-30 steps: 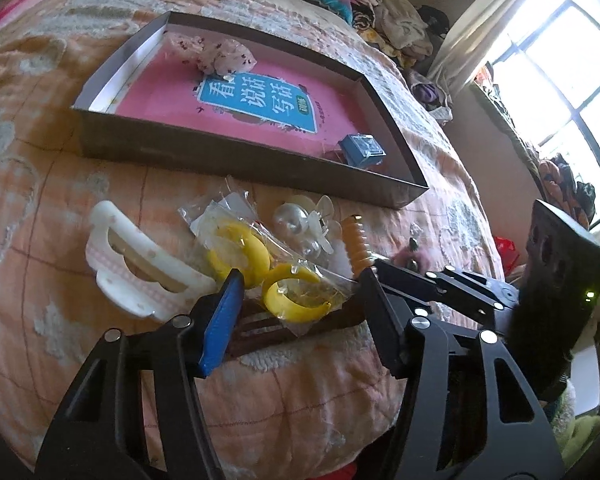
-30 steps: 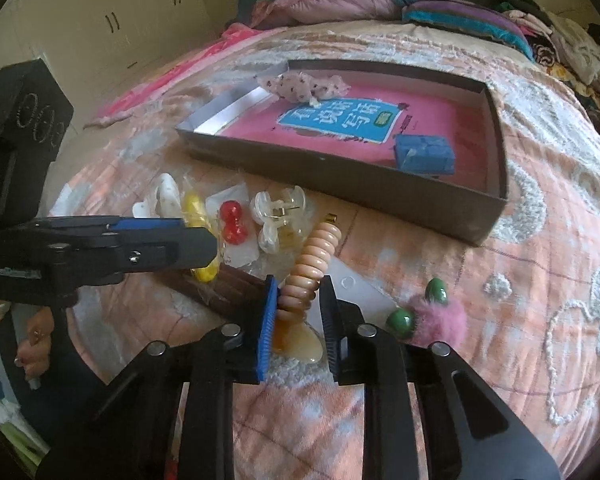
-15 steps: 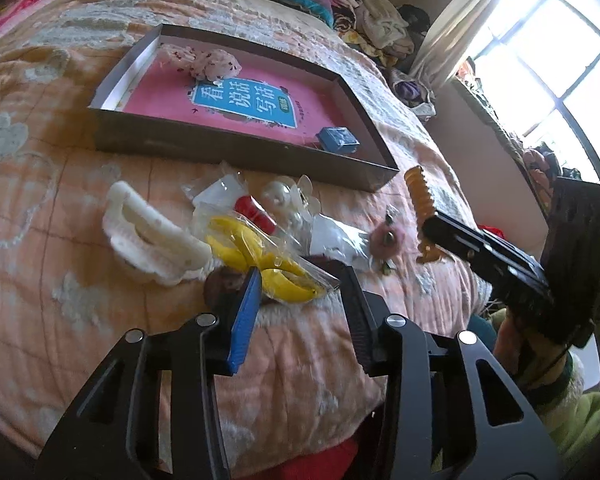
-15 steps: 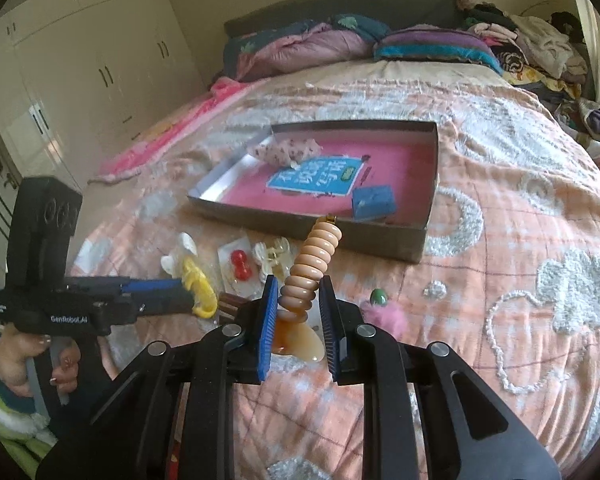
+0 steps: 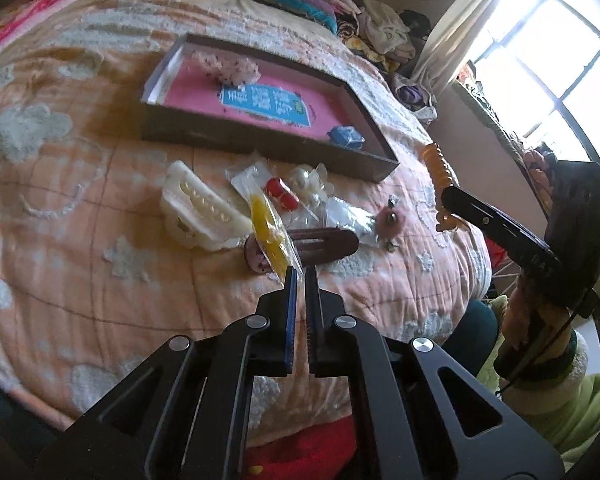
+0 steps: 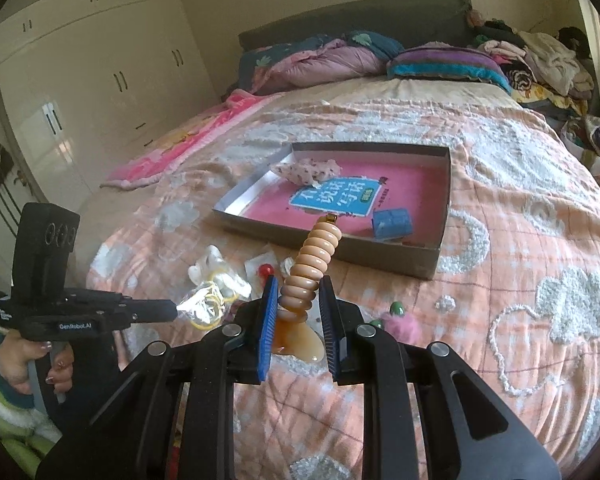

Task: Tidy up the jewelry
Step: 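Drop the yellow ties in the tray with the left while the right holds the spiral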

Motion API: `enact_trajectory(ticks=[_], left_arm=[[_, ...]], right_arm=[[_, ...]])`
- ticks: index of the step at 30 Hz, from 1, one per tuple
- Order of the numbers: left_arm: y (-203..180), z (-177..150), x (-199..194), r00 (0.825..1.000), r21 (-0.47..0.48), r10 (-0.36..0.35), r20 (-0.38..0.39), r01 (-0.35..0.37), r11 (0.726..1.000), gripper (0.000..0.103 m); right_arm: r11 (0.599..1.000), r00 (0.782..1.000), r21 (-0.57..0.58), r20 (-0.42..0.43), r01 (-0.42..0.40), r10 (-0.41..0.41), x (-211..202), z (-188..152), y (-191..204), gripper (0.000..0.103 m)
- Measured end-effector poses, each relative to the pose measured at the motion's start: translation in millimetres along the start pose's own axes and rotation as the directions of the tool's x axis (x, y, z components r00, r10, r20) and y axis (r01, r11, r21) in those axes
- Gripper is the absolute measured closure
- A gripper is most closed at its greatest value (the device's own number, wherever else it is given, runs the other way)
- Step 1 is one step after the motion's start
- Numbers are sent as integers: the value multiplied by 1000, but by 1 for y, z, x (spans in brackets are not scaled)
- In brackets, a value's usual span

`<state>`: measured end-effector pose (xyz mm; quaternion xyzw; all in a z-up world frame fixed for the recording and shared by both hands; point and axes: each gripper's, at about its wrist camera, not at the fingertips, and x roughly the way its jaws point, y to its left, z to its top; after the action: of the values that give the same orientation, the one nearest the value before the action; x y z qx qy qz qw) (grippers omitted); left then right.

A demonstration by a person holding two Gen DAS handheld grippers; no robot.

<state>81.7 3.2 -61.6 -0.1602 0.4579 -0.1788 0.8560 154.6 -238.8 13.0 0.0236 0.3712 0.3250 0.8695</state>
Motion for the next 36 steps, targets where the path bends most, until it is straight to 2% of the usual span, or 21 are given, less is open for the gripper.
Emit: enact_trajectory(ticks=[8, 16, 22, 29, 36], left_arm=[[-12, 27, -21, 998, 57, 9, 62, -12, 998, 103], [-28, 72, -29, 994, 115, -1, 113, -12, 993, 103], [-34, 110, -32, 988, 143, -6, 151, -16, 990, 103], [-30, 154, -18, 987, 146, -8, 161, -15, 989, 103], [-30, 186, -10, 982, 149, -19, 186, -9, 989, 103]], right_arm=[[1000, 999, -11, 44, 1, 0, -17, 9, 4, 83], [1000, 997, -20, 80, 16, -14, -28, 22, 2, 83], [998, 992, -37, 117, 46, -42, -33, 47, -3, 83], [996, 985, -44, 159, 82, -74, -32, 83, -16, 83], [993, 982, -45, 156, 110, -102, -22, 111, -25, 83]])
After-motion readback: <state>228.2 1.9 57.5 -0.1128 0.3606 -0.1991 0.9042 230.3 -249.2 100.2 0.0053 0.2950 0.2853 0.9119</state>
